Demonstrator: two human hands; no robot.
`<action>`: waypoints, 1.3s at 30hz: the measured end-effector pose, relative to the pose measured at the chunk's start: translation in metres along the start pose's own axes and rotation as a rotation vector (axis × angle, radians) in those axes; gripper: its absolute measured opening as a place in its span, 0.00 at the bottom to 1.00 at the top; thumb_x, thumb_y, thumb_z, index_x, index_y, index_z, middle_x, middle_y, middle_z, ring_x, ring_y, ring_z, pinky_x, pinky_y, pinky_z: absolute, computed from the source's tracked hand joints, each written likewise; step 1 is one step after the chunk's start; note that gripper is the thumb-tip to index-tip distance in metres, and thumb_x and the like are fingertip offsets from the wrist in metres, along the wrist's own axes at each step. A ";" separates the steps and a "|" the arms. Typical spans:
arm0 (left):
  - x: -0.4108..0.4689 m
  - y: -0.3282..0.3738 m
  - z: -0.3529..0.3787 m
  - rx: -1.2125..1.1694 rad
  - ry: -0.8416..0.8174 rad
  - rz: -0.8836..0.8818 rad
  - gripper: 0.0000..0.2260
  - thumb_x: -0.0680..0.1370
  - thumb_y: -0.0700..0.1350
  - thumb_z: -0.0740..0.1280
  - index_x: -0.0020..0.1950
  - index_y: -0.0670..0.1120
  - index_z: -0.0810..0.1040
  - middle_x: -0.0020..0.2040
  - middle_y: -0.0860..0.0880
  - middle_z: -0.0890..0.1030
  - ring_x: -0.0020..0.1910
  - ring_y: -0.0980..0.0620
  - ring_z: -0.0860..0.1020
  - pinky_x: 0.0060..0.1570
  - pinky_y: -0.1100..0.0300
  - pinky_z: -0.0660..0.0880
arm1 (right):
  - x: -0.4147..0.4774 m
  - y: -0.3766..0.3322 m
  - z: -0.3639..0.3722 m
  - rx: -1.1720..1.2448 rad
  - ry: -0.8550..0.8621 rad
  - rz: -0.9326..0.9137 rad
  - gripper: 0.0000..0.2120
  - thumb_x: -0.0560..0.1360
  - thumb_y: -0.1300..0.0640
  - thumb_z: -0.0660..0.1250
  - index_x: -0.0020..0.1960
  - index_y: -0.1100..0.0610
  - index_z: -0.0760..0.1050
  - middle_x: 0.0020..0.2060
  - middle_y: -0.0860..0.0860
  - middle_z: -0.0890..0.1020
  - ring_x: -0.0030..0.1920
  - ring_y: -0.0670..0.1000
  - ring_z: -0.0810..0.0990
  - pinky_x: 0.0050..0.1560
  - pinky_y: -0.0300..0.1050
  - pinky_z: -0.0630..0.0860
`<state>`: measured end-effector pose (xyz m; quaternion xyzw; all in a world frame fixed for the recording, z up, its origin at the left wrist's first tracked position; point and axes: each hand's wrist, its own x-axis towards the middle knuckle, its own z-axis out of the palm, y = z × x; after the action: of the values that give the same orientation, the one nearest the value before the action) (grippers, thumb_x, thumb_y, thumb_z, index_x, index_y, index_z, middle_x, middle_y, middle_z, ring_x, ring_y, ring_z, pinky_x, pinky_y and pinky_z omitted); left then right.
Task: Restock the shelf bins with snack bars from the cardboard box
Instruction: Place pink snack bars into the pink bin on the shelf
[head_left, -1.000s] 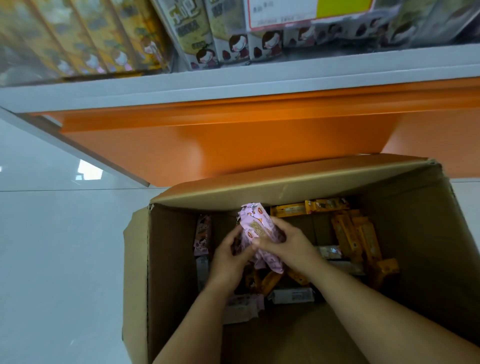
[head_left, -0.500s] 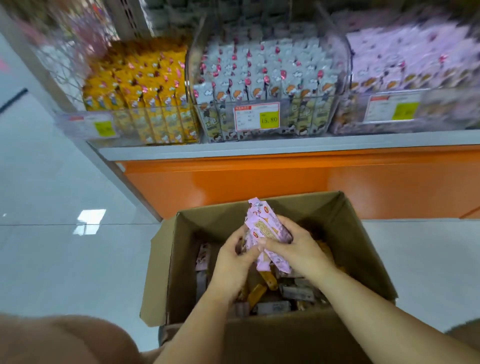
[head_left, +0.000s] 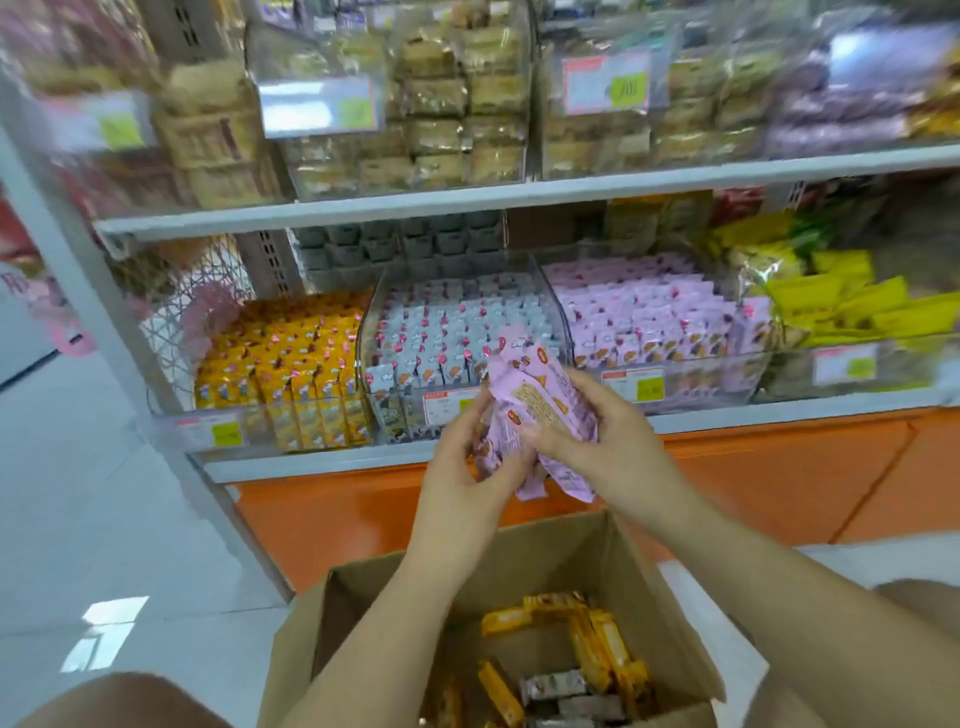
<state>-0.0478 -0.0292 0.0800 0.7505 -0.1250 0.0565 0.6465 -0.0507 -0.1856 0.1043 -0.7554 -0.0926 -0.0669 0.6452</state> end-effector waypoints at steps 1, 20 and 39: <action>0.010 0.008 0.005 0.024 -0.013 0.032 0.27 0.75 0.49 0.70 0.73 0.55 0.66 0.69 0.56 0.72 0.66 0.58 0.71 0.67 0.53 0.70 | 0.006 -0.008 -0.008 -0.007 0.021 -0.014 0.34 0.67 0.48 0.73 0.71 0.48 0.67 0.61 0.40 0.77 0.57 0.37 0.77 0.54 0.29 0.75; 0.212 0.029 0.127 0.241 -0.052 0.115 0.19 0.76 0.45 0.69 0.63 0.62 0.70 0.66 0.56 0.72 0.62 0.50 0.75 0.62 0.47 0.73 | 0.155 0.019 -0.141 -0.082 0.258 -0.030 0.18 0.73 0.53 0.72 0.56 0.37 0.68 0.47 0.30 0.75 0.43 0.23 0.73 0.40 0.20 0.68; 0.201 0.046 0.114 0.339 0.177 0.194 0.16 0.78 0.39 0.65 0.57 0.60 0.73 0.56 0.62 0.76 0.42 0.52 0.79 0.42 0.52 0.79 | 0.166 0.036 -0.168 -0.663 0.294 0.013 0.18 0.76 0.58 0.69 0.64 0.50 0.72 0.68 0.49 0.65 0.67 0.50 0.67 0.66 0.43 0.66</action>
<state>0.1249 -0.1708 0.1559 0.8250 -0.1282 0.2045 0.5109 0.1218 -0.3485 0.1325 -0.9064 0.0324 -0.1971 0.3721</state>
